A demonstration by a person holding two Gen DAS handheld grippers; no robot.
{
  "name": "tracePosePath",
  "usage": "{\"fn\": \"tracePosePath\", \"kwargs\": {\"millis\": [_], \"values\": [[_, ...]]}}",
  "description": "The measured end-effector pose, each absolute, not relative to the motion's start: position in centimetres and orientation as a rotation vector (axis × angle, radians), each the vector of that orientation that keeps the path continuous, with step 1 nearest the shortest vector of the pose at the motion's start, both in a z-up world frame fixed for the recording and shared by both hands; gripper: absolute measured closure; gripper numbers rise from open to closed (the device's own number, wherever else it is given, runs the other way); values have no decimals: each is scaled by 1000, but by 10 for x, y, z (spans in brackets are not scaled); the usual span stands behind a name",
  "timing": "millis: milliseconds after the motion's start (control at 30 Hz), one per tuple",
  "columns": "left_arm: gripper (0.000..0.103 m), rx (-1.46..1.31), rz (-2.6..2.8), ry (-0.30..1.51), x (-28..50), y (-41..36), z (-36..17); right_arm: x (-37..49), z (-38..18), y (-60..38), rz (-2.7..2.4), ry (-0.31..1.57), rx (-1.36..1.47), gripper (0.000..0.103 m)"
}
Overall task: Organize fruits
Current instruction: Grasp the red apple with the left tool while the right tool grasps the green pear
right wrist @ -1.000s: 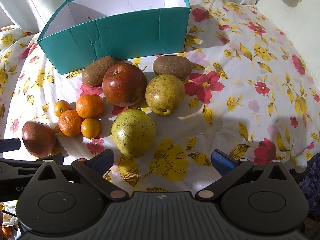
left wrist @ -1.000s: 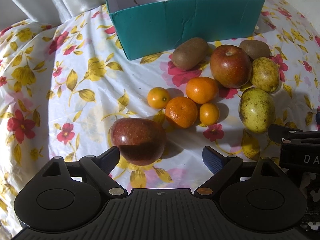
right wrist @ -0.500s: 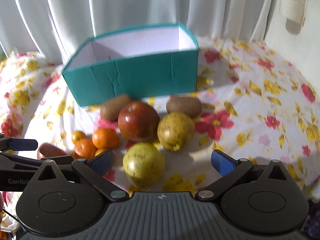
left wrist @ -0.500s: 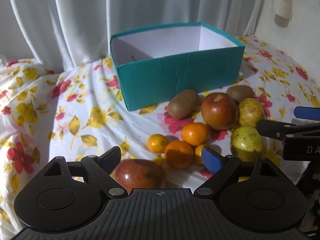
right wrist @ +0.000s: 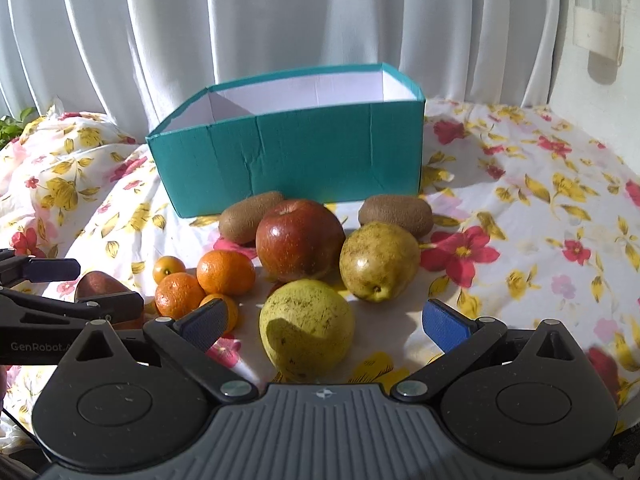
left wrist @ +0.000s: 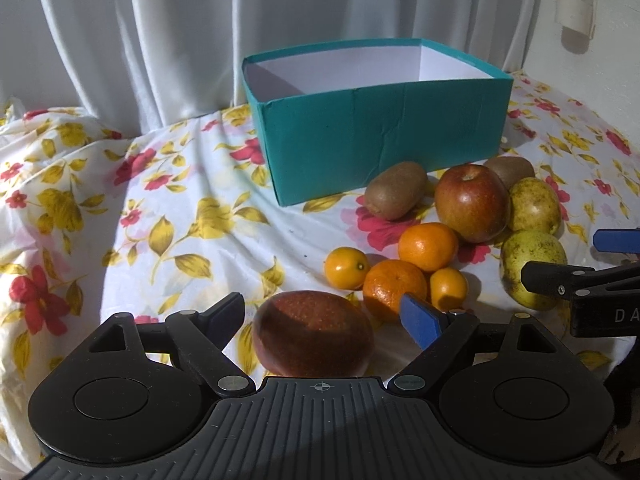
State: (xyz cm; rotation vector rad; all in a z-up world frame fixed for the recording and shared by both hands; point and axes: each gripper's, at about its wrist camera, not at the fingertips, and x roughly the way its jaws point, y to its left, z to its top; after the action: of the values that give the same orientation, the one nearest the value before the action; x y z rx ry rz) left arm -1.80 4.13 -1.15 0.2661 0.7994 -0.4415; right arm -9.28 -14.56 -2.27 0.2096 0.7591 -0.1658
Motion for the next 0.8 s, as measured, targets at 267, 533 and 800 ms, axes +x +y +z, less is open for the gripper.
{"fn": "tracePosePath", "kwargs": {"millis": [267,533,800], "values": [[25,296,-466,813,-11,43,-26,-76,-42,-138,-188,829,187,15],[26,278,-478,844,-1,45,-40,-63,-54,-132,-177,862,167,37],[27,285,-502,854,4,45,-52,-59,-57,-128,-177,839,142,43]]}}
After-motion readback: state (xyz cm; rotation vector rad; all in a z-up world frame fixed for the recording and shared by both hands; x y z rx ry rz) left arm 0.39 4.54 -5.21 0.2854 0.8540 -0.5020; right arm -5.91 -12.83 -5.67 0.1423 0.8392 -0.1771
